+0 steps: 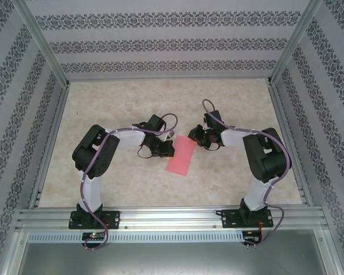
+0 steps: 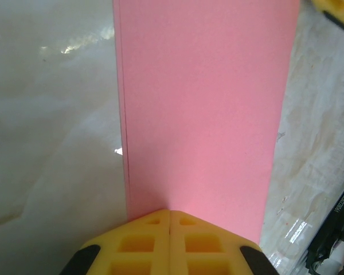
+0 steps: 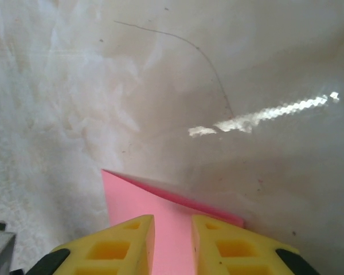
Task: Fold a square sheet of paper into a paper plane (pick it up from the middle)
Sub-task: Fold the square sheet of paper in half at the center of the table.
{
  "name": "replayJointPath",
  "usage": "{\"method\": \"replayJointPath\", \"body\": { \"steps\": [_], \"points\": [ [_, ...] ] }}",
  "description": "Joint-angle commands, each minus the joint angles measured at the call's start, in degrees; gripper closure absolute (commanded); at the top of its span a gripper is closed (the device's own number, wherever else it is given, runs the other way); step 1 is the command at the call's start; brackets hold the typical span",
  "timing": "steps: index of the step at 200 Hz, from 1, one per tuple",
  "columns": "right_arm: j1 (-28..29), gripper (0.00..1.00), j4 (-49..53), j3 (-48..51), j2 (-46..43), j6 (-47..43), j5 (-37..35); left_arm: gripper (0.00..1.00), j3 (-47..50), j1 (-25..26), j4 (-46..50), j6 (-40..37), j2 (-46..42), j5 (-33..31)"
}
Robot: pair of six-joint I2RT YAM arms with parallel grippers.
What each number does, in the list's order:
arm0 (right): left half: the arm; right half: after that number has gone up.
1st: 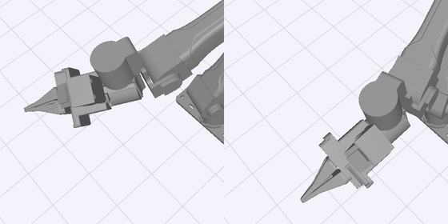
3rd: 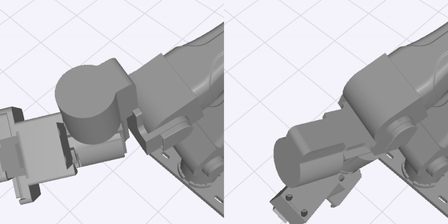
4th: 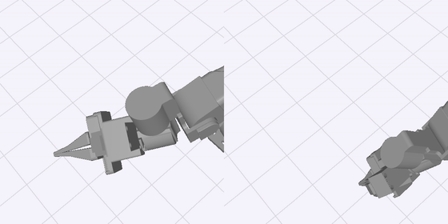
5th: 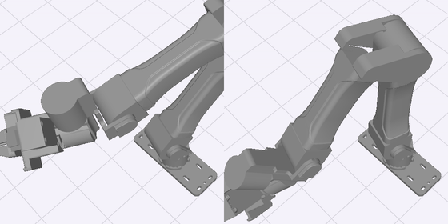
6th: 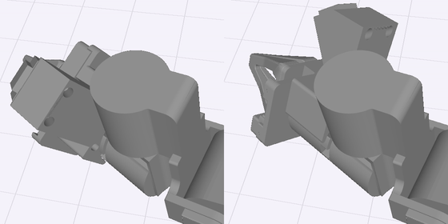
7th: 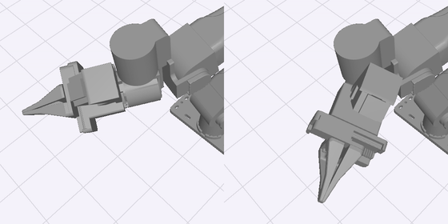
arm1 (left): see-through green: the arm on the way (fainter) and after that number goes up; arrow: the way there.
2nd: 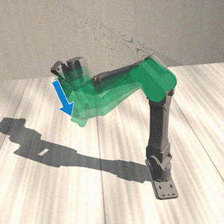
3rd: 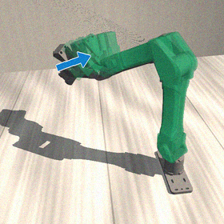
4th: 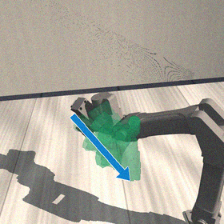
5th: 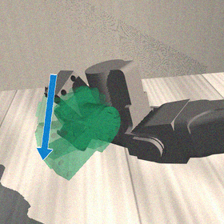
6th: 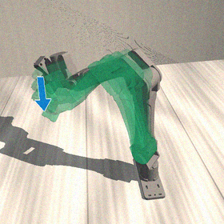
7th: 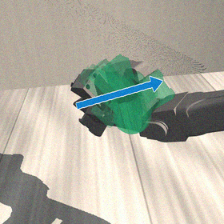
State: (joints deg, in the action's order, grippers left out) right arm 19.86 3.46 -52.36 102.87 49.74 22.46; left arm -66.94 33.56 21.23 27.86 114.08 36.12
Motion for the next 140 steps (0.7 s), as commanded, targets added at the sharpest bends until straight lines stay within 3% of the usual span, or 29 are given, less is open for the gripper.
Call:
{"method": "replayJointPath", "body": {
  "steps": [1, 99, 140],
  "points": [
    [-0.20, 0.75, 2.00, -3.85, -2.51, -1.25, 0.83, 1.00, 1.00, 1.10, 5.66, -1.75, 2.46, -4.97],
    [-0.26, 0.76, -2.65, 0.42, 5.49, 1.82, -1.07, 1.00, 1.16, 1.08, 5.58, -1.57, 1.85, -5.07],
    [-0.13, 0.75, 0.19, -1.27, -0.88, 0.34, -0.50, 1.00, 1.41, 1.09, 5.57, -1.49, 1.56, -5.27]
  ]
}}
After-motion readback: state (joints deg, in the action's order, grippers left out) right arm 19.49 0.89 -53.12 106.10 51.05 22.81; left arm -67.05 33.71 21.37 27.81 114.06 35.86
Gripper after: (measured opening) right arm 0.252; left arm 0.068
